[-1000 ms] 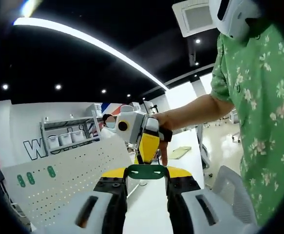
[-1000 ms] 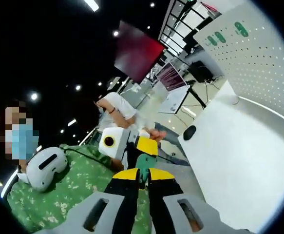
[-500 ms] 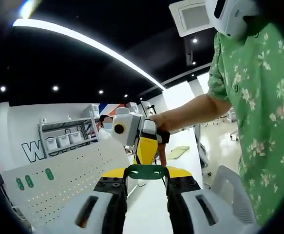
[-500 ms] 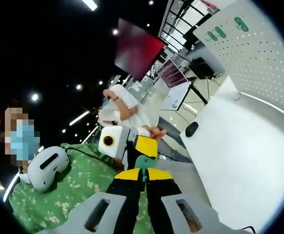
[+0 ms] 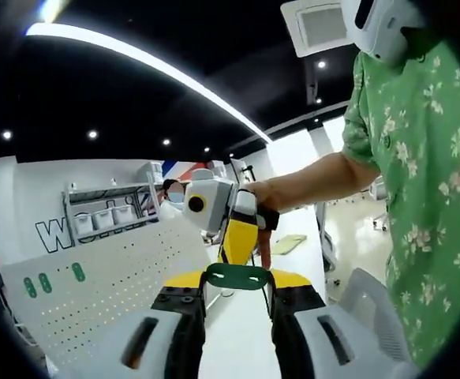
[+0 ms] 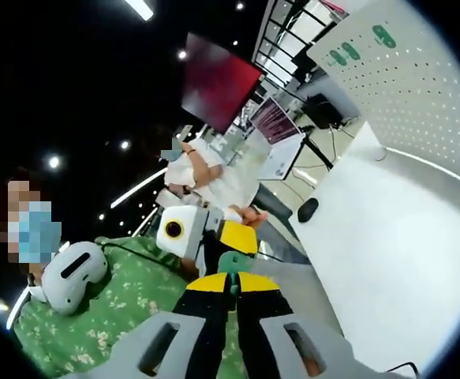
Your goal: Insert the hook assembly into the mounting plate slot until the hook locks in place.
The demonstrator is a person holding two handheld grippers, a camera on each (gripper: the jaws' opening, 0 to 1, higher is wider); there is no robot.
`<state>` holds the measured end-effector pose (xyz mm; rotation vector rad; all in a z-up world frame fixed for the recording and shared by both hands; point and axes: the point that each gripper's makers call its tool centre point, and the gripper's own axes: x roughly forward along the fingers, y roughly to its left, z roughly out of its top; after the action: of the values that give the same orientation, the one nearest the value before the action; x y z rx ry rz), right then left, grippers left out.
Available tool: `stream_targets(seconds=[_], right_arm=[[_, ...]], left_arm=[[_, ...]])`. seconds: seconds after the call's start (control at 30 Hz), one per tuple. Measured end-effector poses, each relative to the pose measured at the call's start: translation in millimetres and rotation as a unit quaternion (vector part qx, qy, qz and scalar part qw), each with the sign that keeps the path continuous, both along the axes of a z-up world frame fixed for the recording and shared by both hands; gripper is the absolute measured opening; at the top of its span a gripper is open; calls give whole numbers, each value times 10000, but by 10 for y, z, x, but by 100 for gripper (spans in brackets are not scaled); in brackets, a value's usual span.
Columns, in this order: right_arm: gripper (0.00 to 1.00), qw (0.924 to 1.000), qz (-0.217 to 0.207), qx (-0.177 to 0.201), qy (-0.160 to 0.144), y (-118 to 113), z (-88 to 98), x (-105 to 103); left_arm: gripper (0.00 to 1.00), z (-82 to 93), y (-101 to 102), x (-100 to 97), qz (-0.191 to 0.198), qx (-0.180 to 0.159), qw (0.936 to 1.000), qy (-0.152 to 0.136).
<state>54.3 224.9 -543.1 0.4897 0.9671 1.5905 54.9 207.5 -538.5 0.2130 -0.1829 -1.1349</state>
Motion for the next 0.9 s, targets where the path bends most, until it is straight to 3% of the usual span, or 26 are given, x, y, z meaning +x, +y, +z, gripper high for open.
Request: stream_targets(seconds=[0.23, 0.37, 0.77, 0.9], right_arm=[[2, 9999, 62, 128, -23, 42, 43, -54], [2, 9996, -152, 190, -158, 42, 58, 17], [2, 9927, -793, 213, -881, 155, 79, 191], [2, 9852, -1165, 161, -1246, 212, 54, 311]], left_arm=[[36, -34, 2, 8, 125, -56, 9995, 275], [39, -27, 31, 13, 254, -197, 9982, 516], [43, -66, 389, 275, 1274, -502, 9860, 948], [44, -110, 528, 339, 1543, -523, 9812, 1036]])
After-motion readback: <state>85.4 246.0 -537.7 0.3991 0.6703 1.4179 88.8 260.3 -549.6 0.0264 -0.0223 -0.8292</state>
